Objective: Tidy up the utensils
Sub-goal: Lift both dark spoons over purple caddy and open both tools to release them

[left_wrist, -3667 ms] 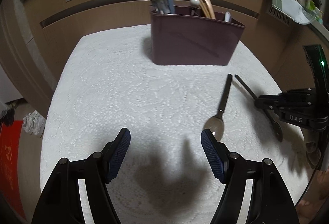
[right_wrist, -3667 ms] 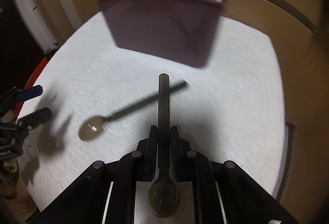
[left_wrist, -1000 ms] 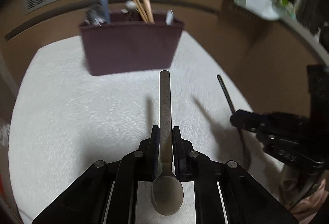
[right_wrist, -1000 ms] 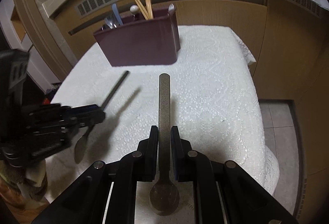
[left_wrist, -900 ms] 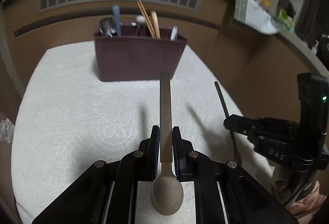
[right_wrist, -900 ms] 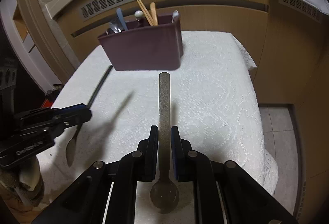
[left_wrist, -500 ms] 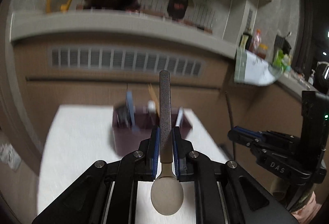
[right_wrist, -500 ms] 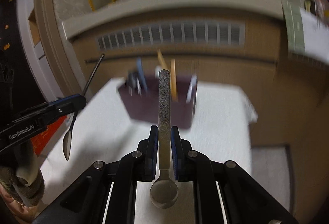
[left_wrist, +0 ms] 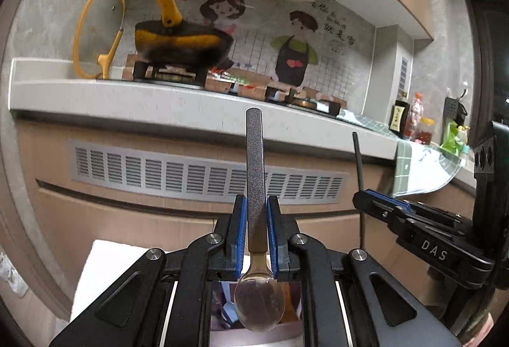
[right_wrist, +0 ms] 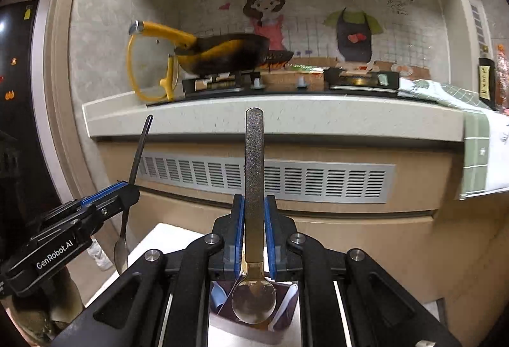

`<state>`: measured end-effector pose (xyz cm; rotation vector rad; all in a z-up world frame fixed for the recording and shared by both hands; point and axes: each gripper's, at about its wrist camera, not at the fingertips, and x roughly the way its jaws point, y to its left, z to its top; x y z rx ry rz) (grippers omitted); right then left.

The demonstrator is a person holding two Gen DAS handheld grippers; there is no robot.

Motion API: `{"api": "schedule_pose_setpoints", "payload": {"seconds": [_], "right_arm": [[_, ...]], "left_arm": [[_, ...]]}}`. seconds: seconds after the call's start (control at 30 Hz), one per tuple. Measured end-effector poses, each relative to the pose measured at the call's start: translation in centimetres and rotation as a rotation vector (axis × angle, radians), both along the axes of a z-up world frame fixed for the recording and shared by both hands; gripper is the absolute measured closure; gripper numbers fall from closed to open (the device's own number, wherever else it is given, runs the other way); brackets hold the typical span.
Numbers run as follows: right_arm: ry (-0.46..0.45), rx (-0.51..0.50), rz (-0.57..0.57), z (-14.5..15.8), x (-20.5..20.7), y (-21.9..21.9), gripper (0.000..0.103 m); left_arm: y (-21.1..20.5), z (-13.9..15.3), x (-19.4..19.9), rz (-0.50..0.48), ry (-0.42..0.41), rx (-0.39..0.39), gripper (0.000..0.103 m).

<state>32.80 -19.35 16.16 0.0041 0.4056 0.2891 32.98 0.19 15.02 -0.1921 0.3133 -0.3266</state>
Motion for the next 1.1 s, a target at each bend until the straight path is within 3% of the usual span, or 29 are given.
{"api": "schedule_pose_setpoints", "payload": {"seconds": [0.23, 0.43, 0.6, 0.83, 0.93, 0.97, 1.1], "right_arm": [[0.062, 0.01, -0.004, -4.2, 3.2, 0.2, 0.091], [0.106, -0.004, -0.028, -7.8, 5.1, 0.1, 0.091], [0.13, -0.012, -0.003, -9.9, 5.3, 0.2, 0.091], [0.192, -0.067, 0.022, -12.3, 4.2, 0.8, 0.089], [0.217, -0.079, 0.006, -12.7, 3.6, 0.8, 0.057], [0.215, -0.073, -0.005, -12.6, 3.1, 0.6, 0.045], [0.223, -0.064, -0.038, -12.0, 0.4, -0.3, 0.038]], "left_arm": [[-1.2, -4.9, 3.0, 0.021, 0.075, -0.019, 0.09], [-3.0, -8.4, 4.3, 0.038, 0.1, 0.04, 0.09], [-4.0, -10.4, 4.8, 0.042, 0.112, 0.09, 0.09], [-4.0, -12.6, 4.8, 0.025, 0.218, 0.112, 0.088], [-3.2, -12.6, 3.9, 0.021, 0.255, 0.106, 0.083], [-2.8, -12.5, 3.4, 0.021, 0.264, 0.102, 0.076], [-1.4, -11.3, -0.3, 0.028, 0.261, 0.105, 0.051]]}}
